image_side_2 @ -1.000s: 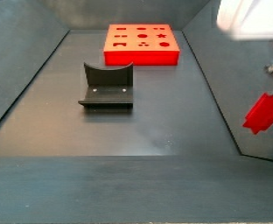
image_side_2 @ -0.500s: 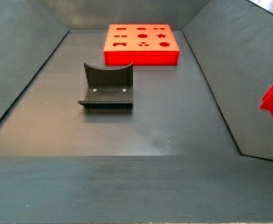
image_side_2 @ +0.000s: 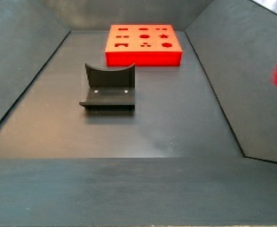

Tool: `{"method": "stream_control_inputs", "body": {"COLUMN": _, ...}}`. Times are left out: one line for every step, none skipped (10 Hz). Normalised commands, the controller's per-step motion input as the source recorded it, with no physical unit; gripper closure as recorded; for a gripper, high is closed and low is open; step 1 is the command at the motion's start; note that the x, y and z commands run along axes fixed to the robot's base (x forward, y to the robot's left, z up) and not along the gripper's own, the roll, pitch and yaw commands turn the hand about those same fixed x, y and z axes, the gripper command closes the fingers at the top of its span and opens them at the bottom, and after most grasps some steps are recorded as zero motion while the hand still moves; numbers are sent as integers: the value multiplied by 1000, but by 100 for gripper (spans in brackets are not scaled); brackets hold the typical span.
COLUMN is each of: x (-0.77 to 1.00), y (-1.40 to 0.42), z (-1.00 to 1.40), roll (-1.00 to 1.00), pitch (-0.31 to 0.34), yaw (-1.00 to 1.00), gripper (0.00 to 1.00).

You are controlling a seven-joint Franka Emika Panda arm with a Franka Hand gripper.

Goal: Pick up the star object. Move up. Move to above the board. Insert the star object.
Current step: Move to above the board.

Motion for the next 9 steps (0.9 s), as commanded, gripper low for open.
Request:
{"method": "stream_control_inputs", "body": {"x": 346, "y": -1000, "z": 164, "roll": -236, "pitch": 118, "yaw": -160, "gripper": 100}}
{"method": "stream_control_inputs", "body": {"x": 346, "y": -1000, "z": 164, "roll": -193, "pitch": 85, "yaw": -87, "gripper": 100}}
{"method": "stream_control_inputs", "body": {"x": 348, "y": -1000, "z": 166, "roll": -119, "pitch": 72, "yaw": -45, "gripper": 100}}
{"method": "stream_control_inputs", "body": {"x": 349, "y": -1000, "z": 168, "roll": -71, "pitch": 65, "yaw": -23, "gripper": 100}}
{"method": "stream_control_inputs", "body": {"x": 351, "y": -1000, "z": 170, "roll": -36, "pitch": 60, "yaw": -11, "gripper": 100}}
{"method": "stream_control_inputs", "body": {"x": 353, "y": -1000, "z": 171, "roll": -31, "pitch": 64, "yaw": -3, "gripper": 100}}
{"method": "stream_control_inputs", "body": {"x": 357, "y": -1000, "z": 173, "roll": -24, "pitch": 74, "yaw": 4, "gripper": 100}}
{"method": "stream_control_inputs", "body": {"x": 363, "y": -1000, "z": 173, "roll": -29, "pitch": 88, "yaw": 3, "gripper": 100}}
{"method": "stream_control_inputs", "body": {"x": 371, "y": -1000, "z": 175, "roll": -16, "pitch": 114, "yaw": 6, "gripper": 100}}
